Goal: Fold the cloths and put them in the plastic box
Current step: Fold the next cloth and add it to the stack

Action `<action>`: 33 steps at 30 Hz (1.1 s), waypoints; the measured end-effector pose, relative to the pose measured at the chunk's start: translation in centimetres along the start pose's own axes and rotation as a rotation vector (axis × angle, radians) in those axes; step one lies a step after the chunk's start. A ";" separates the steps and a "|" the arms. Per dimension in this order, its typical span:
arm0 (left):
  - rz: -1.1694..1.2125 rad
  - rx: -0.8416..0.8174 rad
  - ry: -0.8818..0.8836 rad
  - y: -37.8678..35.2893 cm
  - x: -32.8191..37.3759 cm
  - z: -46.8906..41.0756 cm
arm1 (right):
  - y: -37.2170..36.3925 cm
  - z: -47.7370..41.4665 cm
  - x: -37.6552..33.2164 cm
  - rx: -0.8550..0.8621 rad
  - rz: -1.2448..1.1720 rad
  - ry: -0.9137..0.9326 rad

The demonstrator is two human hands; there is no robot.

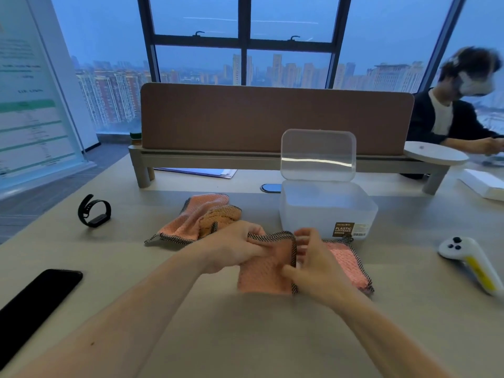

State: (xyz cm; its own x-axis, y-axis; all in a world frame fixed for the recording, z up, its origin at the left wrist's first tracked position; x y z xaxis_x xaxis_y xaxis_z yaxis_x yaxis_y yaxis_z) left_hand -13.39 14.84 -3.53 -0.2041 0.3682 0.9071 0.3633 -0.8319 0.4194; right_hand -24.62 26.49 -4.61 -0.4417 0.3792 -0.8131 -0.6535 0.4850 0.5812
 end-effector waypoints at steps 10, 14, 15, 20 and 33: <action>0.376 0.212 0.006 -1.8 5.0 -4.6 | 7.4 -2.4 1.8 -0.122 -0.681 -0.162; 0.368 0.407 0.123 -4.7 2.0 -5.9 | 8.7 -2.7 5.4 0.087 -0.443 -0.166; 0.353 0.422 0.130 -5.5 1.4 -6.3 | 8.7 -2.8 6.5 0.113 -0.395 -0.181; 0.065 0.563 -0.029 -5.8 2.2 -8.1 | 10.4 -3.2 7.7 0.185 -0.320 -0.186; -0.191 0.650 -0.092 -5.8 2.5 -7.1 | 11.2 -3.2 8.1 0.261 -0.106 -0.157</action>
State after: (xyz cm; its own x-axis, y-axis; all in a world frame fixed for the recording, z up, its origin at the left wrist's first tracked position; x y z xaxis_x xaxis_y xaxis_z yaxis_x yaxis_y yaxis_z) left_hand -22.48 17.60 -3.93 -0.2512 0.5413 0.8024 0.8066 -0.3412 0.4827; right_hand -37.48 32.45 -4.83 -0.2657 0.4229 -0.8663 -0.5025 0.7062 0.4988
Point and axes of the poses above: each hand's wrist, its own z-axis away from the middle knuckle, its own y-axis out of the back of the hand, x = y × z, the point moved 8 cm from there along -z, towards the middle knuckle, and after that the axes turned 9 degrees about -y, right-handed, at the moved point
